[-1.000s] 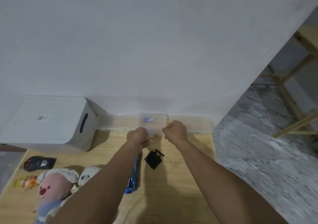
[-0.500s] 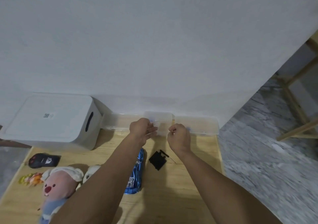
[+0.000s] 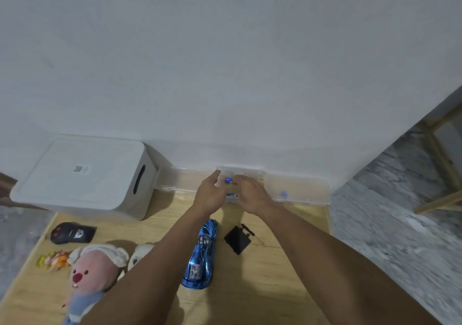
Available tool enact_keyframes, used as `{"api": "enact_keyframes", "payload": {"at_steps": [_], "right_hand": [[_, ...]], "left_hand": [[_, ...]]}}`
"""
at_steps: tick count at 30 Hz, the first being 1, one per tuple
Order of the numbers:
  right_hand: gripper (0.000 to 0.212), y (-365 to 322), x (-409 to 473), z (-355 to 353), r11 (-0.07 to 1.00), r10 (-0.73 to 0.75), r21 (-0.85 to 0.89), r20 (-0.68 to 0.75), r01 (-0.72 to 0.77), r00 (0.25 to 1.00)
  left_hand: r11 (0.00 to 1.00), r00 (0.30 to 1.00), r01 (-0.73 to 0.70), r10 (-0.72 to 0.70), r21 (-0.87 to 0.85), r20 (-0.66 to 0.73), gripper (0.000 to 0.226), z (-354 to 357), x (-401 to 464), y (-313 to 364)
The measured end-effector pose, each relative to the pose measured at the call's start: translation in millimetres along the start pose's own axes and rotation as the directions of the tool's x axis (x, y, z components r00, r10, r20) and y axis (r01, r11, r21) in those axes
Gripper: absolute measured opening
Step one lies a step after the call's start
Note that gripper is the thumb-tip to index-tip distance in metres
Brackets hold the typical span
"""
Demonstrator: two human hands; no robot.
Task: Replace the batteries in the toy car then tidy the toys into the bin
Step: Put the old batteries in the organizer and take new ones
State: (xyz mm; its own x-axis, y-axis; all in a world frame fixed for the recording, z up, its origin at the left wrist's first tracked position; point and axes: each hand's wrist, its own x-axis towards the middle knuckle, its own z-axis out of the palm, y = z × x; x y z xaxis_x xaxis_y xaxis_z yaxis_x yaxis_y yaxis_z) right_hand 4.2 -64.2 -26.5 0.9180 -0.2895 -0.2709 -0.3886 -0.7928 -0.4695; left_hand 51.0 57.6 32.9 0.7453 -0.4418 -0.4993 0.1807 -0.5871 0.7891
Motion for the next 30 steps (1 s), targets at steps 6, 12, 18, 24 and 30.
{"api": "enact_keyframes", "payload": {"at_steps": [6,12,18,24,30], "right_hand": [[0.043,-8,20,-7,0.974,0.034,-0.228,0.196,0.012,0.98],[0.005,-9,27,0,0.954,0.011,-0.291,0.274,0.072,0.962],[0.012,-16,27,-1,0.959,0.043,-0.278,0.314,0.049,0.948],[0.008,-13,32,-5,0.978,0.082,-0.206,0.361,-0.006,0.929],[0.017,-13,43,-3,0.988,0.078,-0.153,0.432,-0.012,0.898]], "left_hand": [[0.998,0.999,-0.037,0.036,0.042,0.039,0.046,-3,2,-6],[0.995,0.993,-0.046,0.035,0.093,0.117,0.062,-6,6,-18],[0.998,0.983,-0.046,0.037,0.045,0.18,0.065,-7,8,-18],[1.0,0.969,0.001,-0.002,0.003,0.247,0.085,-7,7,-19],[0.999,0.954,0.016,-0.003,-0.041,0.3,0.095,-11,11,-21]]}}
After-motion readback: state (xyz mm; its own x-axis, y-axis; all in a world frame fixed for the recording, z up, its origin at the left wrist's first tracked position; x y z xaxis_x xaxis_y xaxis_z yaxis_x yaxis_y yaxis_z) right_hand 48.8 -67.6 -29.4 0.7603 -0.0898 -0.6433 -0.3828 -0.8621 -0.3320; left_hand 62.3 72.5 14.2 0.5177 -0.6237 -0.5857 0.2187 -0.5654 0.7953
